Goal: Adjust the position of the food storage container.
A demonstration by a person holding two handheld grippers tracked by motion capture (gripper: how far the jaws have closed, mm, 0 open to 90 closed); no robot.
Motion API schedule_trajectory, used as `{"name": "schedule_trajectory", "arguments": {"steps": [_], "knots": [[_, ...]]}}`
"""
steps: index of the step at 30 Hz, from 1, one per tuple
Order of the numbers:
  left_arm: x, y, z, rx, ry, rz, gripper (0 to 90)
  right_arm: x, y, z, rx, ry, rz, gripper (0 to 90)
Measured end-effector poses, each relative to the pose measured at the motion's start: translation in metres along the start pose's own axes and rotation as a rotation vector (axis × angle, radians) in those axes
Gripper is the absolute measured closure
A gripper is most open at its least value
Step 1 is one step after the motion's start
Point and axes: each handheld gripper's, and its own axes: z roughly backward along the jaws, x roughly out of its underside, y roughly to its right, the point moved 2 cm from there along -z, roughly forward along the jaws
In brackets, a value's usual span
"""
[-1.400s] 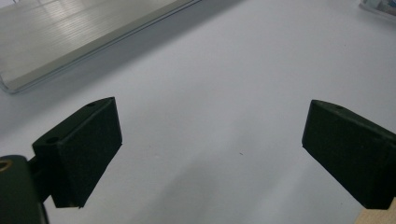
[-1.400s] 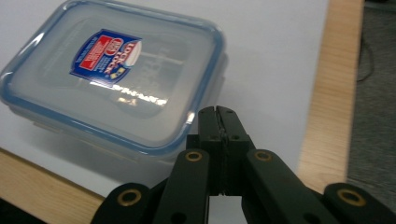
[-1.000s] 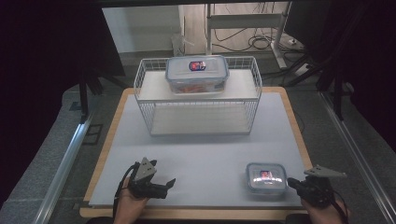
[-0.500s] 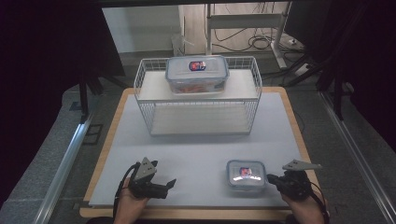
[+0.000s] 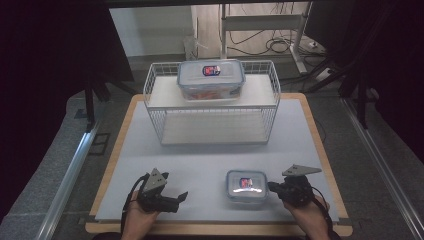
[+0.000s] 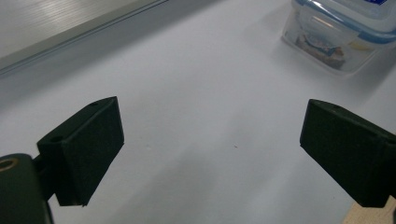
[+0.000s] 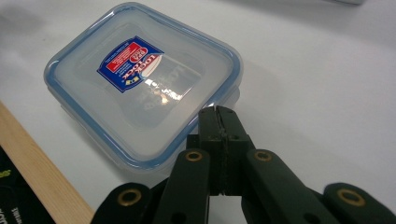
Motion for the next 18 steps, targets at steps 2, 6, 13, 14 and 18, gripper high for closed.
{"name": "schedule_trajectory", "arguments": {"steps": [2, 6, 13, 14, 18], "knots": [[0.000, 0.000, 0.000, 0.001, -0.002, 0.000, 6.1, -0.003, -0.003, -0.003, -0.011, -0.003, 0.005, 90.0], [0.000, 0.000, -0.001, 0.004, -0.008, 0.004, 6.3, -0.008, -0.009, -0.011, -0.029, -0.010, 0.020, 90.0], [0.001, -0.004, 0.000, 0.000, -0.016, 0.011, 6.4, -0.027, -0.028, -0.034, -0.075, -0.017, 0.065, 90.0], [0.001, -0.004, 0.000, -0.001, -0.016, 0.013, 6.4, -0.029, -0.030, -0.036, -0.080, -0.017, 0.073, 90.0], [0.002, -0.006, 0.002, -0.007, -0.011, 0.020, 6.4, -0.037, -0.038, -0.046, -0.093, -0.017, 0.094, 90.0]]}}
